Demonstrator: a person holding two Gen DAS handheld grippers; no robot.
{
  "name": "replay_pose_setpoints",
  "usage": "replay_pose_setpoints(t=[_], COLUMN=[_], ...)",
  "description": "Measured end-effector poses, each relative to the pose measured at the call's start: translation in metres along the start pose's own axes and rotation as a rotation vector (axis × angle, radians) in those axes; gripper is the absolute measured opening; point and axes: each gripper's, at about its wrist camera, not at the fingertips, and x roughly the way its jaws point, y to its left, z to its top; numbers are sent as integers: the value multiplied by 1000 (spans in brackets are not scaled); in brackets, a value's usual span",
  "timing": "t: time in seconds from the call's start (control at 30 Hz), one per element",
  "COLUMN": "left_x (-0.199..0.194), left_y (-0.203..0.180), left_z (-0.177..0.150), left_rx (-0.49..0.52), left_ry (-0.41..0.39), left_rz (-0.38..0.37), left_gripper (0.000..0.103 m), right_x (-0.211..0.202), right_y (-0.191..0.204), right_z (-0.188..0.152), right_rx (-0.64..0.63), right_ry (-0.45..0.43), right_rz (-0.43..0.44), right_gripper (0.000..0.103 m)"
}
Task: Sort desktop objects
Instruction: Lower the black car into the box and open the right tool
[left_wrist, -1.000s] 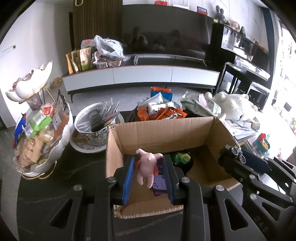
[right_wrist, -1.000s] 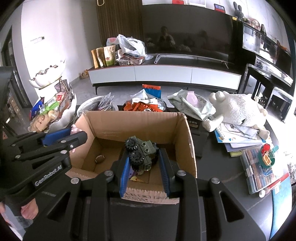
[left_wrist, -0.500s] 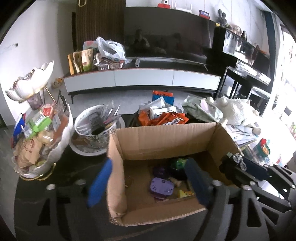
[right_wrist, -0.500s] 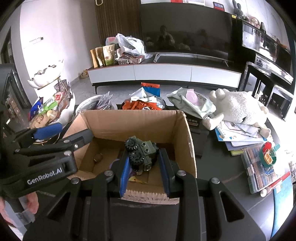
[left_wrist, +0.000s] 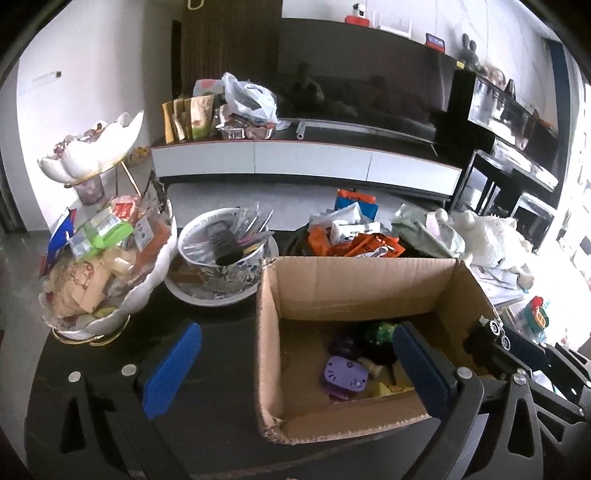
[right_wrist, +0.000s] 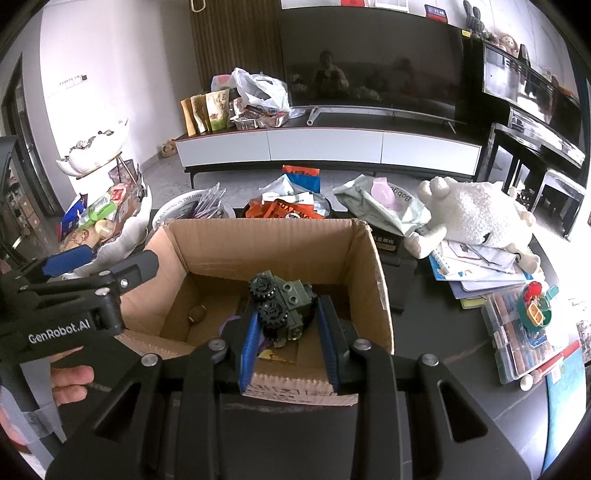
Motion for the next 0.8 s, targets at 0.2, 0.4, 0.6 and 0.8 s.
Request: replay_pose_setpoints(t=[0.2,0.4,0.6,0.8], left_x=[-1,0,1,0], left_y=[3,9,11,14], left_z=[-2,-2,-3,-3], left_rx=[14,1,-5,-19], left_ry=[-1,2,7,2], left_rz=[12,12,18,25], left_gripper=[102,102,102,102], right_x=[5,13,16,9], right_y=[3,5,5,9], right_z=[1,2,2,2], right_rx=[-9,-23,-19,-37], right_ry=[8,24,27,-19], right_rz=[-9,-15,9,-12], right_gripper=[27,27,44,102])
